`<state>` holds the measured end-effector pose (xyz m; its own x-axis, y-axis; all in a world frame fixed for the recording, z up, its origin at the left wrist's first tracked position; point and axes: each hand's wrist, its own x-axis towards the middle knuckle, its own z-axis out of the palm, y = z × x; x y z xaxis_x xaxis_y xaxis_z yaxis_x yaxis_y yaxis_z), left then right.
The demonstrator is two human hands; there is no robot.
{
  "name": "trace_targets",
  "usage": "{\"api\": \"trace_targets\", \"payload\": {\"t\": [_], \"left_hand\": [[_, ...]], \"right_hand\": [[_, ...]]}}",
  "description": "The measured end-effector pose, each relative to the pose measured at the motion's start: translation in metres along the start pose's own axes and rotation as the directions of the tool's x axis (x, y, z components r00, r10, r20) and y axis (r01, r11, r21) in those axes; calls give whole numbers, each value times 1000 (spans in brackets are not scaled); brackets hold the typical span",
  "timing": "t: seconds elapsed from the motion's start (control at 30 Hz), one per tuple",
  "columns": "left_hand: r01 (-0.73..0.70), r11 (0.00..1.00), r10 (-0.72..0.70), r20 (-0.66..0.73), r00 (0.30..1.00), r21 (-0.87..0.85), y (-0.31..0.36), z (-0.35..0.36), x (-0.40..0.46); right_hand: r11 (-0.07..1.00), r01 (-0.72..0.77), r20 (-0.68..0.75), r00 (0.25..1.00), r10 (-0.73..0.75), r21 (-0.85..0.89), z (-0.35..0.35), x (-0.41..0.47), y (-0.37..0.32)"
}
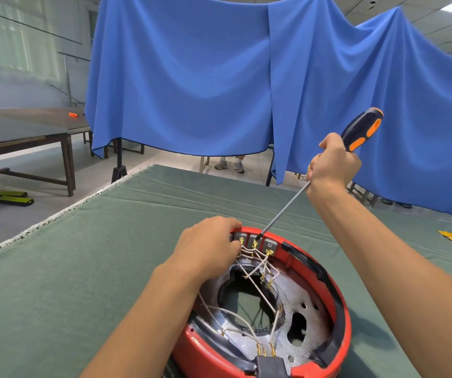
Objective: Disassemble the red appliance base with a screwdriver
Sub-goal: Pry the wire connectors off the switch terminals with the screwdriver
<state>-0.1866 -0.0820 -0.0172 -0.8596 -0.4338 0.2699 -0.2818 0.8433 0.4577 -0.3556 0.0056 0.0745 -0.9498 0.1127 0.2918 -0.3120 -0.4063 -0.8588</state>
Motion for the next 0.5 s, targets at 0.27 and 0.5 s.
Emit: {"api": "trace_targets", "payload": {"t": [0.27,0.5], "left_hand": [[2,1000,-2,11,1000,2,0,0,-1],[0,1000,0,10,1000,-2,1,-1,-2]], "right_hand": [[997,-10,-35,999,7,-82,2,5,6],[984,-67,-57,997,59,-163,8,12,12]]}}
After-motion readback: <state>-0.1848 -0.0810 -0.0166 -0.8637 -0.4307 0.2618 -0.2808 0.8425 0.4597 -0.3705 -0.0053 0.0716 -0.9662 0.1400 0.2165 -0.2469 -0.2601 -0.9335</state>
